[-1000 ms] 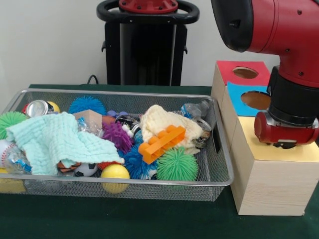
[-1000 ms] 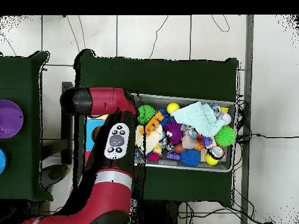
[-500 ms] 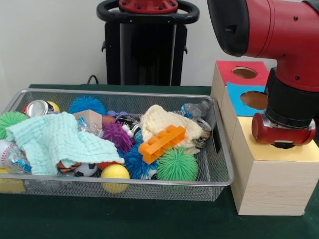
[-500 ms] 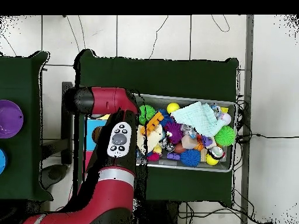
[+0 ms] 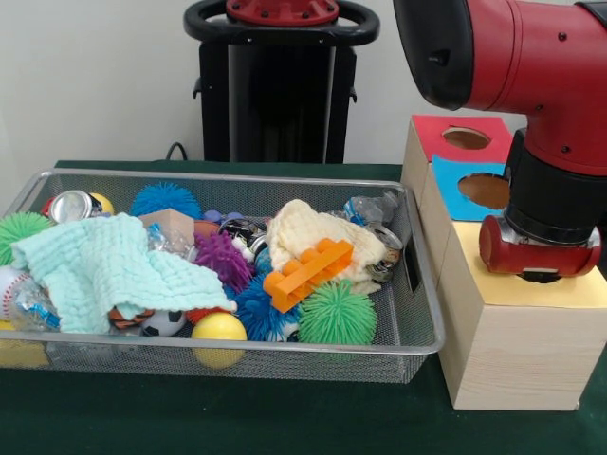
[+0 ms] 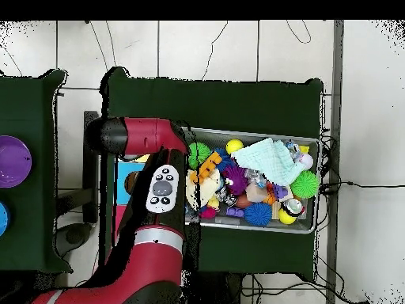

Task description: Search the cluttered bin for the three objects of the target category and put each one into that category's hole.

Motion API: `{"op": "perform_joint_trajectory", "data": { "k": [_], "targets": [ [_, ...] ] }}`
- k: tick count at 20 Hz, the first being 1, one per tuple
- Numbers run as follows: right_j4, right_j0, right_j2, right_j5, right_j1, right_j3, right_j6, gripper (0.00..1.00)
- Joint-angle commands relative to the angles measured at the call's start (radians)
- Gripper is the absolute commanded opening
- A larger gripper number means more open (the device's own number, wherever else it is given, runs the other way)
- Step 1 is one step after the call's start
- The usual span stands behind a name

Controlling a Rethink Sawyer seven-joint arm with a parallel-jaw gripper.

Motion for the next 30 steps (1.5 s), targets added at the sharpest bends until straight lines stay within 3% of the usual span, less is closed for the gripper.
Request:
{"op": "perform_joint_trajectory", "data": {
  "k": [1, 6, 15, 18, 24, 30],
  "targets": [
    [-0.039, -0.041, 0.108, -0.017, 0.035, 0.089, 0.056, 1.0],
    [-0.03, -0.048, 0.115, -0.001, -0.075, 0.178, 0.045, 1.0],
    [-0.027, -0.037, 0.101, 0.073, -0.217, 0.269, 0.052, 1.0],
    [-0.036, -0.032, 0.095, 0.077, -0.214, 0.259, 0.061, 1.0],
    [-0.055, 0.002, 0.058, 0.076, -0.114, 0.159, 0.121, 1.0],
    [-0.055, 0.02, 0.036, 0.112, -0.092, 0.116, 0.139, 1.0]
  ]
}}
